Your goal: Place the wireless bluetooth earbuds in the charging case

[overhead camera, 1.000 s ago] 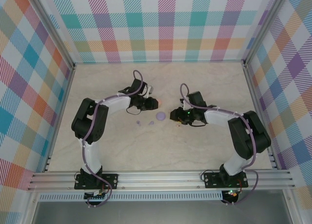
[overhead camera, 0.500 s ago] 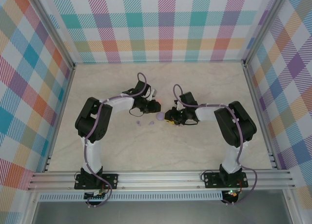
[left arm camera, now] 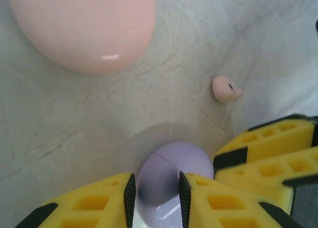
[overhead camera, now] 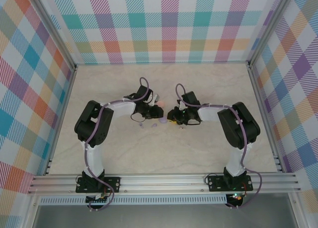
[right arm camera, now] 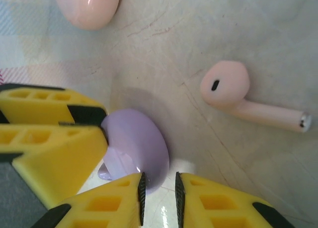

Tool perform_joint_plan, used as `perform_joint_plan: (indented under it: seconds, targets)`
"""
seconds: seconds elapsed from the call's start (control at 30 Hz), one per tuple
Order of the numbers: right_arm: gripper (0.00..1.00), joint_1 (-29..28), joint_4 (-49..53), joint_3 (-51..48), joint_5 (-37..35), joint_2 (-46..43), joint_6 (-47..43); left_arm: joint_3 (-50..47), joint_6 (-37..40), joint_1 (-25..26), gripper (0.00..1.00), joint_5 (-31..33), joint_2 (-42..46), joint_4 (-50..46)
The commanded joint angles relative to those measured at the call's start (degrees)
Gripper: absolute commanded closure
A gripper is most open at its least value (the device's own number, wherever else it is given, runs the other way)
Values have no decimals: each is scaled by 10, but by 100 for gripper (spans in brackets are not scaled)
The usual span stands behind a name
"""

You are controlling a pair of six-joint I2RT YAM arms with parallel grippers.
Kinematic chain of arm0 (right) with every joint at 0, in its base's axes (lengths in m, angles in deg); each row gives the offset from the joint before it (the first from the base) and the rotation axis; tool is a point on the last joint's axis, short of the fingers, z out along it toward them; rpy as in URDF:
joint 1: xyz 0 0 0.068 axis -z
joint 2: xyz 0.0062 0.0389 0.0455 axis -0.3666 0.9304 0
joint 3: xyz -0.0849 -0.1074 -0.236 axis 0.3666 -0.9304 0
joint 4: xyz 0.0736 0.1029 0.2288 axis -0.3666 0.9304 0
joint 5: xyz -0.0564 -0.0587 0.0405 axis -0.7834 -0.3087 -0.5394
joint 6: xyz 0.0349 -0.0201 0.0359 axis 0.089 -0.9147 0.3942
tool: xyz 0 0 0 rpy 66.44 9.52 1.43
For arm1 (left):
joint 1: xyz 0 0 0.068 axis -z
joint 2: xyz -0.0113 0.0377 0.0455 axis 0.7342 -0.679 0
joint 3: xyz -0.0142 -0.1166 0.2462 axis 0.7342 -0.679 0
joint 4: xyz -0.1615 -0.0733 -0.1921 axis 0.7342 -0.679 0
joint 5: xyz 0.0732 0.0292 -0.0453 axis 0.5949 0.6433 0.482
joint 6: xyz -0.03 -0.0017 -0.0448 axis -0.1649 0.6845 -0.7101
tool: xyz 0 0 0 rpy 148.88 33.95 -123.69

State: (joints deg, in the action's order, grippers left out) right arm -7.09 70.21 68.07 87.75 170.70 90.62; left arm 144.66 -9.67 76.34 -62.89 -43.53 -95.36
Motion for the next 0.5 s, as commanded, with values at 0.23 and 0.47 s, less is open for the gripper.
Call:
perform_joint_plan:
  seconds: [0.23,0.47]
  targets:
    - [76,-4,55,30,-38,-19,-23,-25,-13,11,63,-14,60,-24]
    - [71,-4,66,23,-11,-51,-26,-22,-7,-2,58,2,75,-30]
